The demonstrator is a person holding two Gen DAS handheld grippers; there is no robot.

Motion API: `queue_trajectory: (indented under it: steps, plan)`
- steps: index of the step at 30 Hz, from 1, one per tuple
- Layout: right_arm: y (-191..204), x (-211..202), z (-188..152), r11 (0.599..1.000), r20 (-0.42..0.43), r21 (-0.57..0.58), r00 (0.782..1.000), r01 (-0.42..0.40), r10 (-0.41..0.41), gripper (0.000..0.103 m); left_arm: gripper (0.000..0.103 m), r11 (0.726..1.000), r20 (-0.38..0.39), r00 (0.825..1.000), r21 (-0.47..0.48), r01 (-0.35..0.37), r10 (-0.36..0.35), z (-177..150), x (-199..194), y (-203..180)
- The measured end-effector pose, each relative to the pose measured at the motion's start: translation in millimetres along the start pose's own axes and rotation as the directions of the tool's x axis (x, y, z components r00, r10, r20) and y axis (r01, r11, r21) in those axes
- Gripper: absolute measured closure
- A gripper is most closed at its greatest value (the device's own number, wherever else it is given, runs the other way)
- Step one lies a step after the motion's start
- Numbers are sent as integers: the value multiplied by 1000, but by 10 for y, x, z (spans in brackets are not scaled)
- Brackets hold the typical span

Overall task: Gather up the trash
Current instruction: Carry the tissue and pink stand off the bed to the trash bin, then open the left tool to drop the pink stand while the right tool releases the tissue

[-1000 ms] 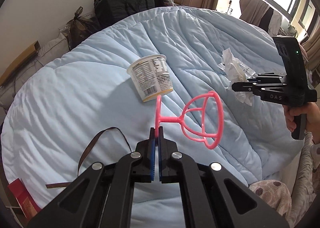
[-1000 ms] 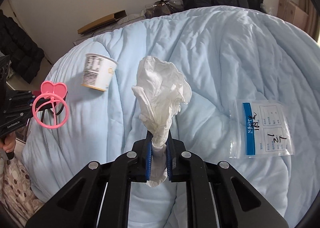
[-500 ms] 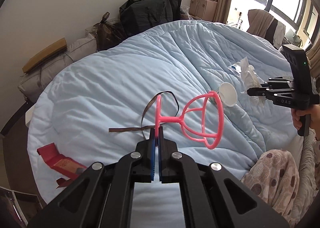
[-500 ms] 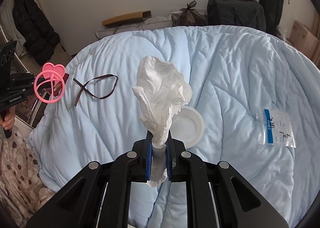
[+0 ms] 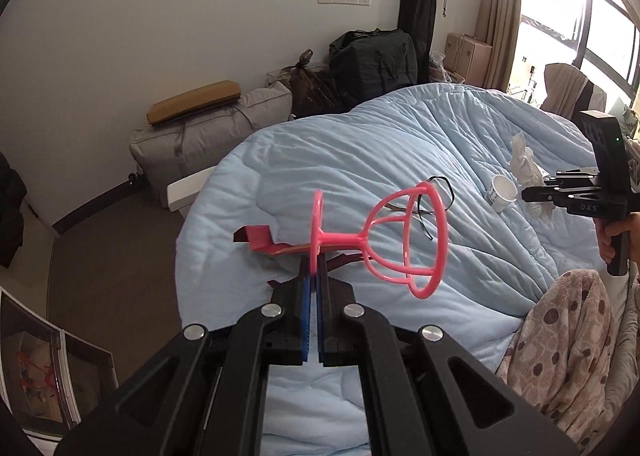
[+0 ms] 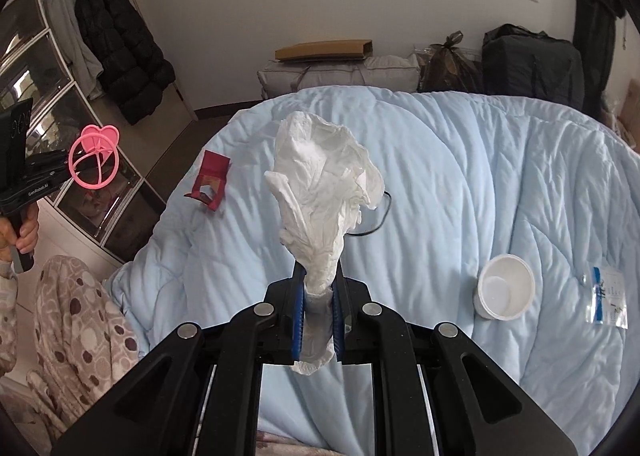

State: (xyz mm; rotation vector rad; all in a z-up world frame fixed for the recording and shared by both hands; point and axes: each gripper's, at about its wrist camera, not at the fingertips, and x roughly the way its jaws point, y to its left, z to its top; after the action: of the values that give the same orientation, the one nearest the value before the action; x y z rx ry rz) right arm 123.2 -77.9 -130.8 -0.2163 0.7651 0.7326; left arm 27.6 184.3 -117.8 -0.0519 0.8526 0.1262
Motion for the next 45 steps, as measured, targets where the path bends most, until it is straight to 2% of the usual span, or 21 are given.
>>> queue_trajectory:
  steps: [5, 8, 15, 21, 26, 32, 36, 42, 44, 45]
  plan:
    - [432, 154, 213, 997, -13, -43, 998, -61, 60, 93, 101, 998, 27, 999, -47, -34, 35, -252, -299, 440]
    - [735, 233, 324, 994, -20, -86, 997, -69, 68, 93, 101, 995, 31, 998, -83, -55, 58, -423, -408, 699]
    - [1363, 502, 578, 976, -68, -134, 984, -170, 162, 93, 101, 979, -7, 993, -168, -117, 118, -918, -499, 1336]
    - [2013, 834, 742, 945, -128, -214, 966, -246, 223, 93, 101, 962, -59, 989, -235, -143, 132, -1369, -444, 1776]
    - [2633, 1204, 835, 900, -199, -295, 942, -321, 270, 93, 101, 945, -126, 983, -284, -164, 132, -1783, -303, 2095]
    - [3315, 1683, 853, 837, -294, -379, 909, -395, 295, 93, 101, 923, -227, 965, -326, -203, 132, -2259, -53, 2428]
    - [3685, 1972, 799, 790, -364, -433, 886, -434, 287, 93, 101, 916, -282, 953, -342, -211, 114, -2510, 154, 2580]
    - [4153, 2352, 596, 717, -455, -521, 862, -462, 225, 93, 100, 912, -354, 933, -358, -201, 66, -2765, 490, 2692]
    - [4256, 2456, 520, 696, -479, -543, 854, -470, 204, 93, 95, 909, -360, 932, -371, -188, 46, -2826, 548, 2727]
    - [4298, 2495, 490, 688, -488, -548, 850, -476, 199, 93, 80, 908, -363, 931, -374, -190, 46, -2854, 563, 2744]
